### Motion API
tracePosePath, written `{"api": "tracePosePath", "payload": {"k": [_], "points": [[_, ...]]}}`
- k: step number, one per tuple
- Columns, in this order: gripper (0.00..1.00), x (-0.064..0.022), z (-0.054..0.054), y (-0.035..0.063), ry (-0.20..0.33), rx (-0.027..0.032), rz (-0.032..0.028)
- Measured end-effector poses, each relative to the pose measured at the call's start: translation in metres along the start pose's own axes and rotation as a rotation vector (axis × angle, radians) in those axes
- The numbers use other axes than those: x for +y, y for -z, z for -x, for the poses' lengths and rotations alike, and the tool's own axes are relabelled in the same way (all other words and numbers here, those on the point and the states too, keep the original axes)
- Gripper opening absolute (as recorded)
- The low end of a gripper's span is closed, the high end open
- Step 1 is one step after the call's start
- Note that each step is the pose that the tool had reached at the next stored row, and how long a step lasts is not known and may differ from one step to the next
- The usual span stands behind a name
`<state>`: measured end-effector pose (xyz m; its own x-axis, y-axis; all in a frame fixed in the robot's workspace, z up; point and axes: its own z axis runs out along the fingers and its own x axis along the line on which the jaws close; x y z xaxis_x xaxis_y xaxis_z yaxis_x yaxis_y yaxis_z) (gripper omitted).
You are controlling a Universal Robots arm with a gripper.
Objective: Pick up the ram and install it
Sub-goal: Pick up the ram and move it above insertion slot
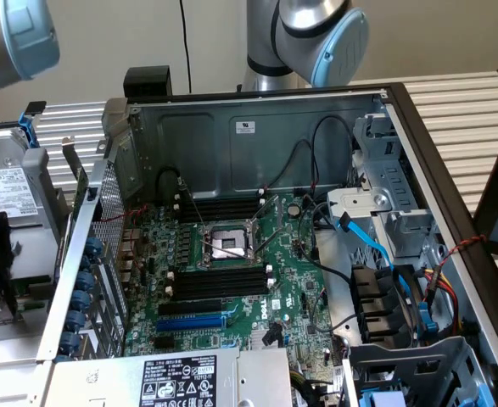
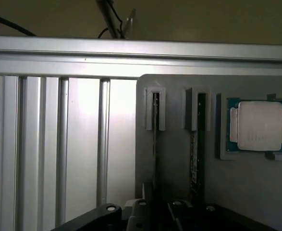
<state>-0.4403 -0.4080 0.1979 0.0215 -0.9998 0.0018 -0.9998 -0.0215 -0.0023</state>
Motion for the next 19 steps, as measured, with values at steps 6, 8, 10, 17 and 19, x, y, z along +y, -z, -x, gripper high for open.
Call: {"api": "tracePosePath", "payload": {"k": [6, 8, 10, 17, 19], "points": [[0.14, -0.0001, -0.001, 0.0250, 0.000, -0.0018, -0.0004], [0.14, -0.0001, -0.001, 0.0339, 0.000, -0.0016, -0.0002], [0.14, -0.0001, -0.002, 0.0431, 0.000, -0.0017, -0.0002], [0.14, -0.0001, -0.005, 0.0748, 0.000, -0.0017, -0.0003], [0.14, -0.0008, -0.006, 0.0838, 0.000, -0.0017, -0.0002]]}}
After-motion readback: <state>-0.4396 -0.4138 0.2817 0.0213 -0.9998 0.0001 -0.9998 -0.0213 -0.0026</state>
